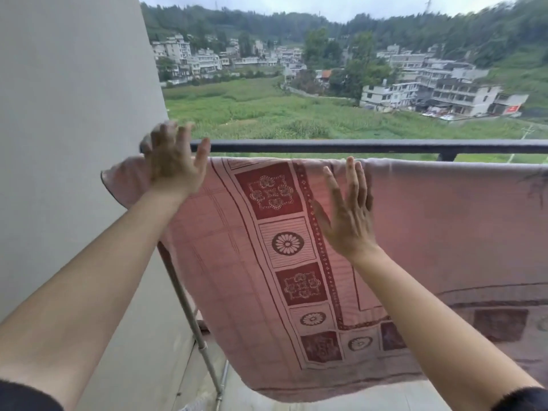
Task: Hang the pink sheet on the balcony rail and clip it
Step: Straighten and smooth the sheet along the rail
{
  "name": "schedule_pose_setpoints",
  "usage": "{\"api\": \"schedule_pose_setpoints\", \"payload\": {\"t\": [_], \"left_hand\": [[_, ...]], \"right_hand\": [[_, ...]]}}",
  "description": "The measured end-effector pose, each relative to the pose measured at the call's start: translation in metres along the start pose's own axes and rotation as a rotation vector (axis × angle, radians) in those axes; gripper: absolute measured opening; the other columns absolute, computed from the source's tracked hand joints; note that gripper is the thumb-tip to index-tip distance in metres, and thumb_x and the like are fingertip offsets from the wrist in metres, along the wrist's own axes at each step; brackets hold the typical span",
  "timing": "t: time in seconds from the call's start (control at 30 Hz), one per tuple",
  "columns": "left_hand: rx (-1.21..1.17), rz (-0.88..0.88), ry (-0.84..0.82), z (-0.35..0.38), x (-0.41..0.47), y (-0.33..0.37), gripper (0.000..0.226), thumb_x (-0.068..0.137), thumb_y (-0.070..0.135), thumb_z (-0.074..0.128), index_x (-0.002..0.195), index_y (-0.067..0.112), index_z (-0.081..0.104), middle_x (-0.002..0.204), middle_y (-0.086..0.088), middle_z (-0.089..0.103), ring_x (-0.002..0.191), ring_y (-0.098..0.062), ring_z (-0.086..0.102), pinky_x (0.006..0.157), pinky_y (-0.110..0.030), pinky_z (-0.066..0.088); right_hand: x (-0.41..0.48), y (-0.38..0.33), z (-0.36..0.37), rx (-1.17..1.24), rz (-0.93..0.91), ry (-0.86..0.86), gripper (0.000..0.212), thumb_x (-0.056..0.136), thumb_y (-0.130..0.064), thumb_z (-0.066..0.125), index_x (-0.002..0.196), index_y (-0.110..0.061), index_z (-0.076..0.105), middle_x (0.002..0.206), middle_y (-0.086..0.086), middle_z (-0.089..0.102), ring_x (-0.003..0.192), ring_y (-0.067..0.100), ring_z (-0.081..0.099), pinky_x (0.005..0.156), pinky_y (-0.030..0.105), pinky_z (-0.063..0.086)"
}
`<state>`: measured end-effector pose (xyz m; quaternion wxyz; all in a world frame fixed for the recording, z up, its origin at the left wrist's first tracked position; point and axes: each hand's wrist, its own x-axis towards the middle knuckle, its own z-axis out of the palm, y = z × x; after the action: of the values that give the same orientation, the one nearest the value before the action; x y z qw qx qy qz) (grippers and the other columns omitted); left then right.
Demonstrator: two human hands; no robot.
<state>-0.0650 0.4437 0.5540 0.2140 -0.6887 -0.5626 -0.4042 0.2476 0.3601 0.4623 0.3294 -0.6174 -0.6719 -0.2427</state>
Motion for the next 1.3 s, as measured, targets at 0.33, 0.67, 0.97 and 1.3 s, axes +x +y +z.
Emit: {"api": "schedule_pose_setpoints", "payload": {"t": [0.33, 0.67, 0.97, 1.3], "left_hand": [[-0.102, 0.289, -0.055, 0.063, -0.058, 0.160, 0.040, 0.101, 0.042, 0.047, 0.137, 0.025, 0.053, 0.131, -0.007, 0.058, 0.128, -0.028, 0.047, 0.117, -0.060, 0.014], [-0.199, 0.288, 0.098, 0.069, -0.054, 0.150, 0.041, 0.107, 0.038, 0.034, 0.127, 0.018, 0.064, 0.130, -0.003, 0.064, 0.123, -0.023, 0.057, 0.118, -0.041, 0.023], [-0.075, 0.173, 0.167, 0.075, -0.060, 0.169, 0.041, 0.108, 0.032, 0.030, 0.114, 0.007, 0.062, 0.125, -0.007, 0.065, 0.122, -0.027, 0.057, 0.118, -0.044, 0.022], [0.011, 0.285, 0.103, 0.044, -0.049, 0.129, 0.034, 0.107, 0.028, 0.039, 0.116, 0.010, 0.066, 0.112, -0.014, 0.070, 0.104, -0.034, 0.065, 0.096, -0.051, 0.048]], "right_hand": [[-0.141, 0.099, -0.064, 0.210, 0.804, -0.184, 0.052, 0.099, -0.039, 0.049, 0.145, -0.019, 0.039, 0.149, 0.010, 0.036, 0.128, 0.030, 0.048, 0.104, 0.045, 0.044], [-0.195, 0.197, -0.063, 0.492, 1.272, -0.245, 0.037, 0.098, -0.030, 0.050, 0.124, -0.006, 0.062, 0.117, 0.017, 0.066, 0.119, 0.035, 0.058, 0.093, 0.035, 0.042], [-0.110, 0.258, -0.027, 0.628, 1.192, 0.068, 0.061, 0.095, -0.050, 0.056, 0.137, -0.006, 0.054, 0.131, 0.008, 0.061, 0.118, 0.018, 0.058, 0.096, 0.023, 0.043], [-0.121, 0.196, 0.001, 0.689, 1.112, -0.052, 0.060, 0.093, -0.049, 0.057, 0.135, -0.007, 0.047, 0.127, 0.009, 0.057, 0.107, 0.022, 0.058, 0.090, 0.033, 0.045]]}}
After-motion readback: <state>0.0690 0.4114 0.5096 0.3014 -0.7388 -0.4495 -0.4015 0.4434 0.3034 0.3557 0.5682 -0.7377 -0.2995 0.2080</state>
